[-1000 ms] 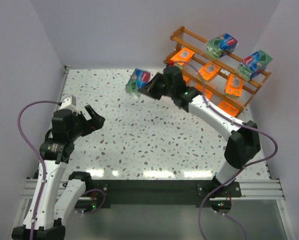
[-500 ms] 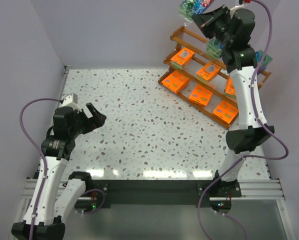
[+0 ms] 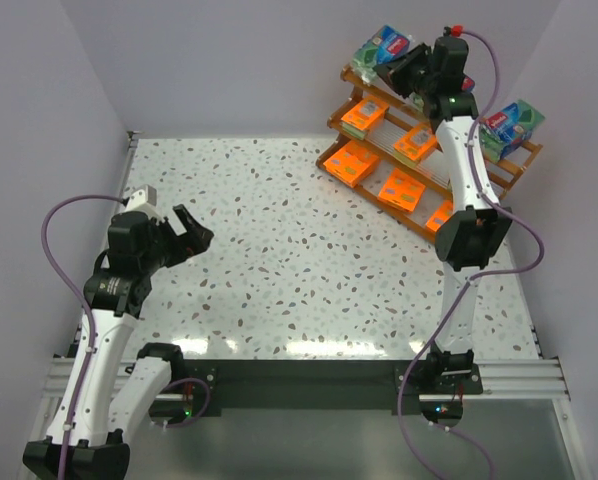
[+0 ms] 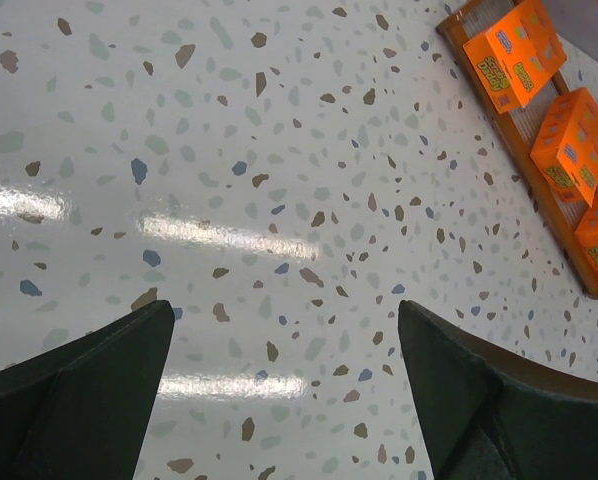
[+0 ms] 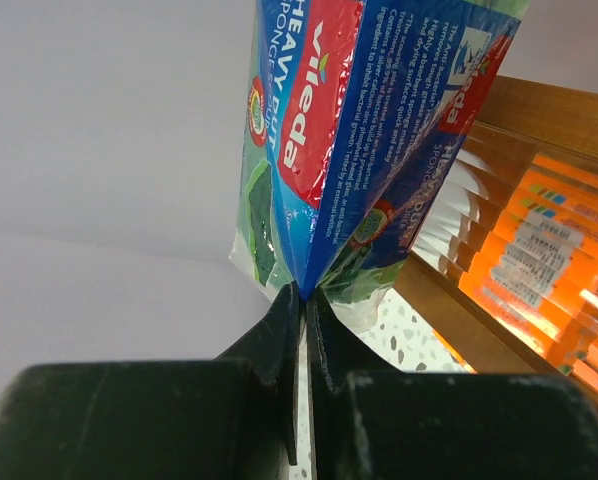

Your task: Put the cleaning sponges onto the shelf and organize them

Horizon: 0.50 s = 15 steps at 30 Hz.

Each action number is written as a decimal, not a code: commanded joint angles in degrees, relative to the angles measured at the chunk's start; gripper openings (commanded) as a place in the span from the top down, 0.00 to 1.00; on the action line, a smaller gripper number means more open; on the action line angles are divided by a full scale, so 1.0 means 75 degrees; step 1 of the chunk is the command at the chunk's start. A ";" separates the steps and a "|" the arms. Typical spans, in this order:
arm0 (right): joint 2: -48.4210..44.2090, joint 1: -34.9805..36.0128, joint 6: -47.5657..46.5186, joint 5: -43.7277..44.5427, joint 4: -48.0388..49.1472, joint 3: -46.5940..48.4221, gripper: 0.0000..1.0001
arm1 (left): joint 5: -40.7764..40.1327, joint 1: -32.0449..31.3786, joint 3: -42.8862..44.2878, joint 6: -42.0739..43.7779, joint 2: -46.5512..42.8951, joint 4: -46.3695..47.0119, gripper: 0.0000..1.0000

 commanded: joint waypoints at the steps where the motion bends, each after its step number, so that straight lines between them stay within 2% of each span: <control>1: -0.0469 -0.0071 0.0053 -0.0236 0.0410 0.0310 1.00 | 0.0017 0.0045 0.0101 0.0215 -0.0123 0.0267 0.00; 6: -0.0609 -0.0083 -0.0041 -0.0025 0.0281 0.0121 1.00 | 0.0041 0.0045 0.0030 0.0122 -0.0147 0.0302 0.00; 8: -0.0539 -0.0095 -0.0029 -0.0025 0.0095 0.0262 0.96 | 0.0052 0.0045 0.0019 0.0087 -0.0147 0.0326 0.00; 9: -0.0504 -0.0095 -0.0041 -0.0001 0.0047 0.0367 0.89 | 0.0064 0.0045 0.0019 0.0075 -0.0159 0.0314 0.00; 11: -0.0504 -0.0130 0.0017 -0.0001 0.0058 0.0344 0.81 | 0.0064 0.0045 0.0007 0.0063 -0.0182 0.0303 0.00; 12: -0.0504 -0.0130 0.0018 0.0011 0.0058 0.0333 0.73 | 0.0041 0.0045 0.0007 0.0040 -0.0194 0.0291 0.00; 15: -0.0539 -0.0165 0.0064 0.0011 0.0081 0.0333 0.61 | 0.0017 0.0045 -0.0028 -0.0007 -0.0276 0.0244 0.00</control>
